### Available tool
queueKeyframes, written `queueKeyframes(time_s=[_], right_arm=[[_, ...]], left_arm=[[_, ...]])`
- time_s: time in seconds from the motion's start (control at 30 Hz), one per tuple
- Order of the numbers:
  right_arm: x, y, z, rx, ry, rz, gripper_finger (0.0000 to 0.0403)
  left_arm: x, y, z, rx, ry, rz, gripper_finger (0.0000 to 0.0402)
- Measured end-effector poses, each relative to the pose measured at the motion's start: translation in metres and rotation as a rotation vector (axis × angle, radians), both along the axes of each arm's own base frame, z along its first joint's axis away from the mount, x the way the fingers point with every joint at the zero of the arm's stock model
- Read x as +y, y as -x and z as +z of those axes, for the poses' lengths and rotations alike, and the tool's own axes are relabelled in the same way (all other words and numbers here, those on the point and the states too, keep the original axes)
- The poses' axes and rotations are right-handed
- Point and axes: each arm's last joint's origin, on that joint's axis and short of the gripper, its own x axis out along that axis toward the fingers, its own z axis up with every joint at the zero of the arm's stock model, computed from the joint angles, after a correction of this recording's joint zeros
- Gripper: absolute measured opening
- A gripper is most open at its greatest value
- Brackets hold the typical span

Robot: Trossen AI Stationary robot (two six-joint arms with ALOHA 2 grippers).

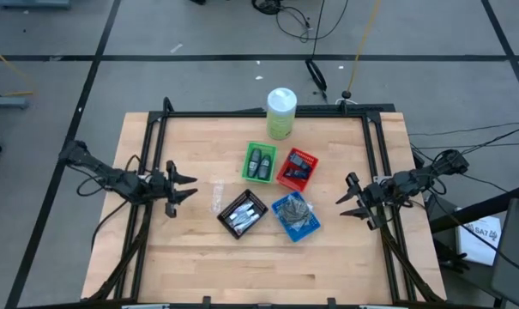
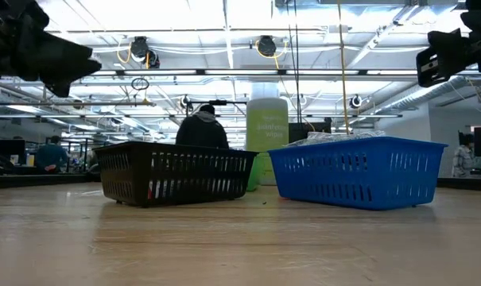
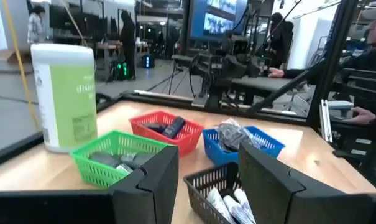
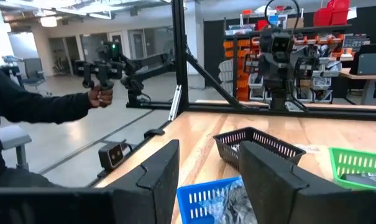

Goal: Pick & Place Travel size toiletries
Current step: Return to Home Position

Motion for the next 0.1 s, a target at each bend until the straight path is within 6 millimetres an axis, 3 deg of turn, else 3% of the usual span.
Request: queueKeyframes(time_s=[0.1], right_arm=[[0.0001, -0.0002, -0.0021, 0.015, 0.022, -0.001, 0.0155]], left_arm=[[0.0010, 0.0016, -0.0011, 0.012, -0.019, 0.004, 0.0163]])
